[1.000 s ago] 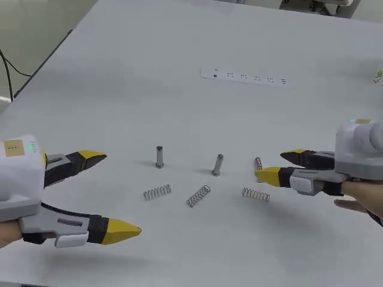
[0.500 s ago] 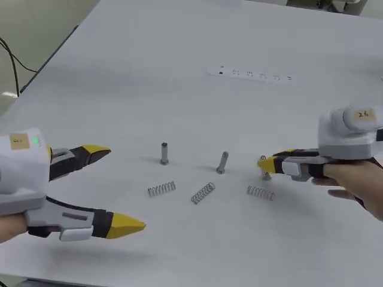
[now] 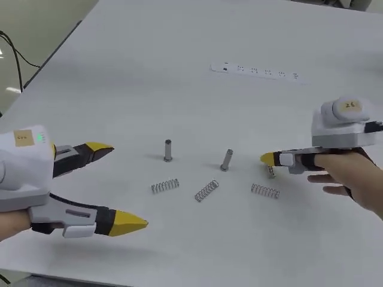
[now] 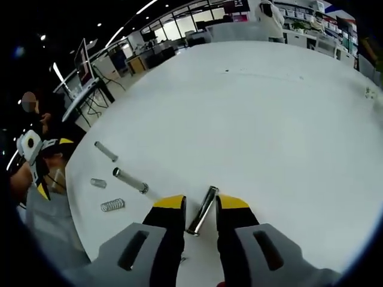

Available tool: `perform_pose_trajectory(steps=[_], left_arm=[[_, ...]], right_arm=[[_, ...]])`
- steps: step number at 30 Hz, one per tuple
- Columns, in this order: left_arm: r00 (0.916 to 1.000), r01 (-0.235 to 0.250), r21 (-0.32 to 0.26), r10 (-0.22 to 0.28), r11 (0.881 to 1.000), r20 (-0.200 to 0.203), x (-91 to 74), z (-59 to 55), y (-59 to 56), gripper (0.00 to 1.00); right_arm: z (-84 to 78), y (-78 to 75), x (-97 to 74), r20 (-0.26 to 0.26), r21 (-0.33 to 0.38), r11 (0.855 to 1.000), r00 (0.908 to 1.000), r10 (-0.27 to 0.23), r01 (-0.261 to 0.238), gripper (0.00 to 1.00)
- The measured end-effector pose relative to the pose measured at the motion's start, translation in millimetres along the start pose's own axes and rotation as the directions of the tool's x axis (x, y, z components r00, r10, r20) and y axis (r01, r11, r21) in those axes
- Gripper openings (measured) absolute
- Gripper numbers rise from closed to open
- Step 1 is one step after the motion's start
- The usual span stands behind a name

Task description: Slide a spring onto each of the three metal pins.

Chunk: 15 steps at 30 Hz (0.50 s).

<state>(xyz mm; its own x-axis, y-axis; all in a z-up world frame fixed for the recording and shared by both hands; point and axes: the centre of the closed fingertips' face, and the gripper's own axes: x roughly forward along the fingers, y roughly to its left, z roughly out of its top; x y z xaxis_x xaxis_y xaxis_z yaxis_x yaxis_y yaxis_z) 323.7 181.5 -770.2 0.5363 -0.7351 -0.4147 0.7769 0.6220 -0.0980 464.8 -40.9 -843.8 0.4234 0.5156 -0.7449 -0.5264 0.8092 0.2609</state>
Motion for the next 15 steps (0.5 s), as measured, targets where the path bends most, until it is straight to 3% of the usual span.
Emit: perform_pose_trajectory(steps=[10,15], left_arm=[[1.0,-0.009,-0.008,0.009,1.0,-0.001,-2.1,-2.7,1.6,0.91],[0.9999,-0.015,-0.012,0.015,1.0,0.0,-3.6,-3.6,2.6,0.91]], right_arm=[[-0.5,-6.2,6.6,-0.022,0.005,0.999,0.9991,-0.036,0.036,0.15],[-1.0,-7.8,8.5,-0.038,-0.023,0.998,0.9976,-0.058,0.057,0.08]])
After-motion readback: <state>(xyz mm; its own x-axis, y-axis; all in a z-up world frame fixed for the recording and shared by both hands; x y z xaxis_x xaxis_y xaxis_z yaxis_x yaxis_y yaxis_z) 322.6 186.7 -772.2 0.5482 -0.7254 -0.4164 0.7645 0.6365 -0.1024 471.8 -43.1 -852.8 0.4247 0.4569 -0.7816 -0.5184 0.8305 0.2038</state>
